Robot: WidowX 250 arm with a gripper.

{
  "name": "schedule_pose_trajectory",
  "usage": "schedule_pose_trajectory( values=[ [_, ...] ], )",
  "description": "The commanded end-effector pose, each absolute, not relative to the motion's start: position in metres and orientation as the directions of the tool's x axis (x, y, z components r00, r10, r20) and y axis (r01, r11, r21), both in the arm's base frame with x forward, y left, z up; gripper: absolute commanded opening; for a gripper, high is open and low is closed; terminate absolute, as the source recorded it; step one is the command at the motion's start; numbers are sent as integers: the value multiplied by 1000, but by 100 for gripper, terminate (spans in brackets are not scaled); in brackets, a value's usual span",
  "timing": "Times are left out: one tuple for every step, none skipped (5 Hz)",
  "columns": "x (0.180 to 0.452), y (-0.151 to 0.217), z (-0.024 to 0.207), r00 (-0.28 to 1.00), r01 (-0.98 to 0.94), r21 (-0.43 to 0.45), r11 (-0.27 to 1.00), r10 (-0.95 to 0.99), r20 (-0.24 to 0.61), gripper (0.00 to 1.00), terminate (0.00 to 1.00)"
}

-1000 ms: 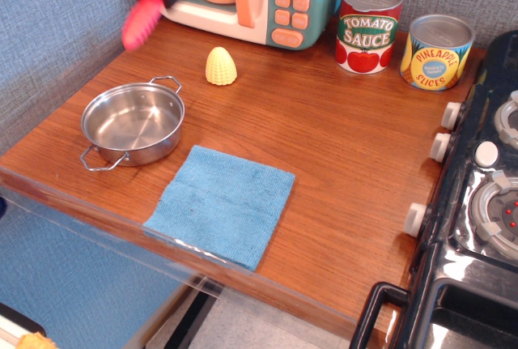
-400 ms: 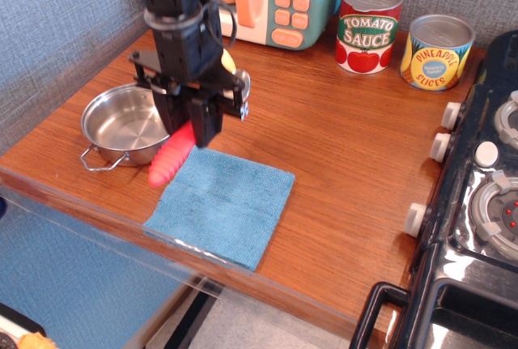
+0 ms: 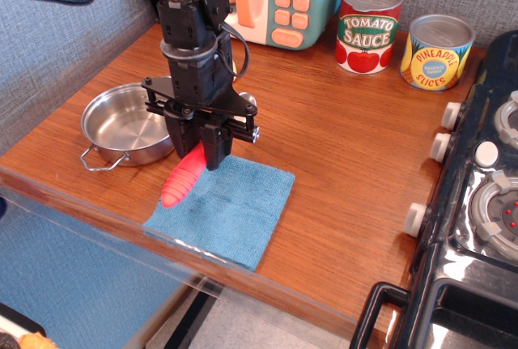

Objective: Place the red spoon on top of the blue cloth.

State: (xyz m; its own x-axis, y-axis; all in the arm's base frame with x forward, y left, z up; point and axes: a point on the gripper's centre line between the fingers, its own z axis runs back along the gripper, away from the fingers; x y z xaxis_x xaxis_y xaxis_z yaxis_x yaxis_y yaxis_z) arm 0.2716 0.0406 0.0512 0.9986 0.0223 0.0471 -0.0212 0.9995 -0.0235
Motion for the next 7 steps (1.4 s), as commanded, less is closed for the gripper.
schedule_pose_trajectory(
  values=[
    [262, 35, 58, 998, 20, -27, 999, -18, 56, 100, 0],
    [262, 34, 57, 998, 22, -25, 999, -20, 55, 100, 0],
    [256, 38, 76, 995, 30, -22, 999, -28, 95, 100, 0],
    [247, 50, 107, 986, 32, -44, 999, -24, 168, 100, 0],
    [247, 54, 107, 987, 33, -56, 998, -23, 162, 100, 0],
    [250, 55, 103, 988, 21, -19, 1000, -18, 151, 100, 0],
    [250, 55, 103, 988, 21, -19, 1000, -18, 151, 100, 0]
  ],
)
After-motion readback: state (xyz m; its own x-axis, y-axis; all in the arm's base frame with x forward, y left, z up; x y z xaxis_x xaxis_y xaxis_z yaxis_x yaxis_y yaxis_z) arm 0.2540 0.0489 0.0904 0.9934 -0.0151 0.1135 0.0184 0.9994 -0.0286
